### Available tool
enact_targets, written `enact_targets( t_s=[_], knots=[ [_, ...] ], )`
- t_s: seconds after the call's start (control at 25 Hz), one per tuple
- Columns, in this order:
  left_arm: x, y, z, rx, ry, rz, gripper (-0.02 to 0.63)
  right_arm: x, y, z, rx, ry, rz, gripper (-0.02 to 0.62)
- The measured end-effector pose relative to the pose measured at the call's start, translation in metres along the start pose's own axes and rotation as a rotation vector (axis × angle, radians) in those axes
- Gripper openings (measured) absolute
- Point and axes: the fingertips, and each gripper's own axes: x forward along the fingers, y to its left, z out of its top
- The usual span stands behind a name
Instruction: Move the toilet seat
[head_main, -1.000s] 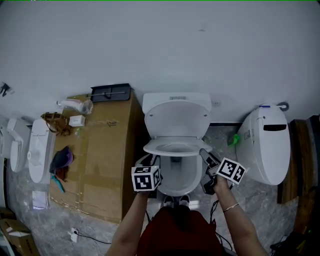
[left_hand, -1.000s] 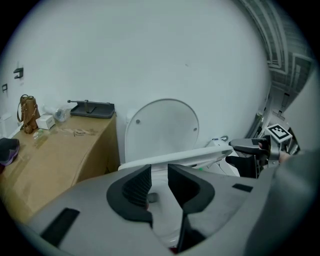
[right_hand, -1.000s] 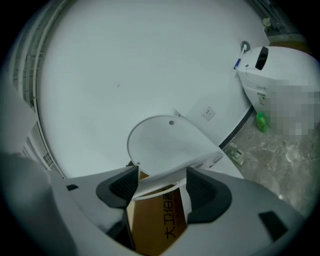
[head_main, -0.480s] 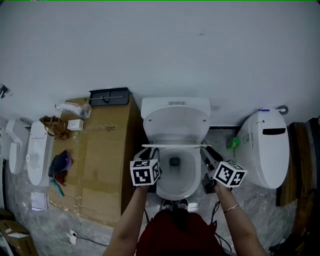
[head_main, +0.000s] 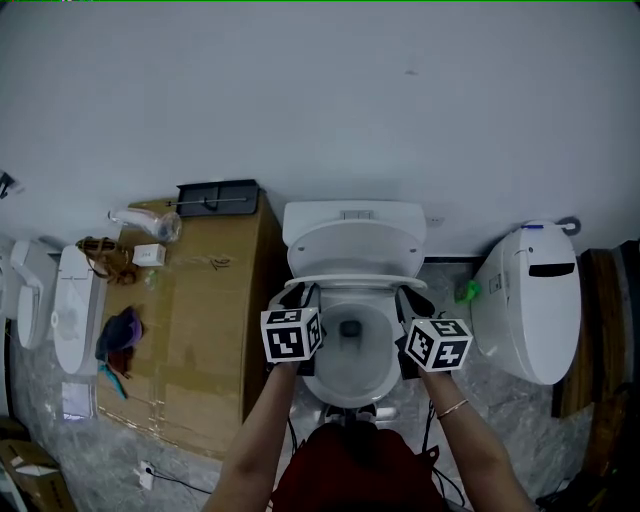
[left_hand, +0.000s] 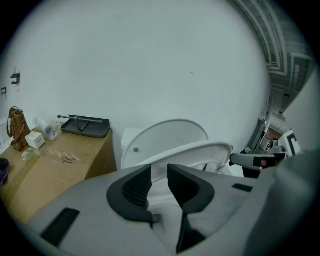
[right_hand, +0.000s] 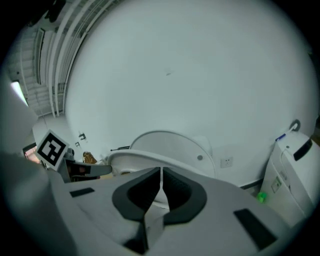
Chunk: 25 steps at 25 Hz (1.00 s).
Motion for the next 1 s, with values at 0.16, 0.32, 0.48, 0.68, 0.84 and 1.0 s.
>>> enact_targets(
  t_s=[0.16, 0.32, 0.48, 0.68, 0.84, 1.0],
  knots=[
    [0.009, 0.002, 0.011, 0.01, -0.013, 0.001, 0.118, 0.017, -0.005, 0.011, -0.075, 0.007, -0.045, 0.029],
    [0.018, 0.005, 0.02, 0.012, -0.026, 0.005, 0.118, 0.033, -0.007, 0.019, -0.123, 0.017, -0.065, 0.029],
    [0.028, 0.007, 0.031, 0.021, -0.036, 0.007, 0.118, 0.045, -0.011, 0.028, -0.165, 0.021, -0.084, 0.029],
    [0.042, 0.01, 0.041, 0.032, -0.05, 0.011, 0.118, 0.059, -0.016, 0.037, -0.21, 0.026, -0.099, 0.029],
    [0.054, 0.01, 0.045, 0.044, -0.043, 0.013, 0.118, 0.067, -0.018, 0.043, -0.221, 0.028, -0.107, 0.029],
    [0.062, 0.011, 0.051, 0.028, -0.055, 0.023, 0.118, 0.074, -0.021, 0.047, -0.242, 0.03, -0.112, 0.029]
  ],
)
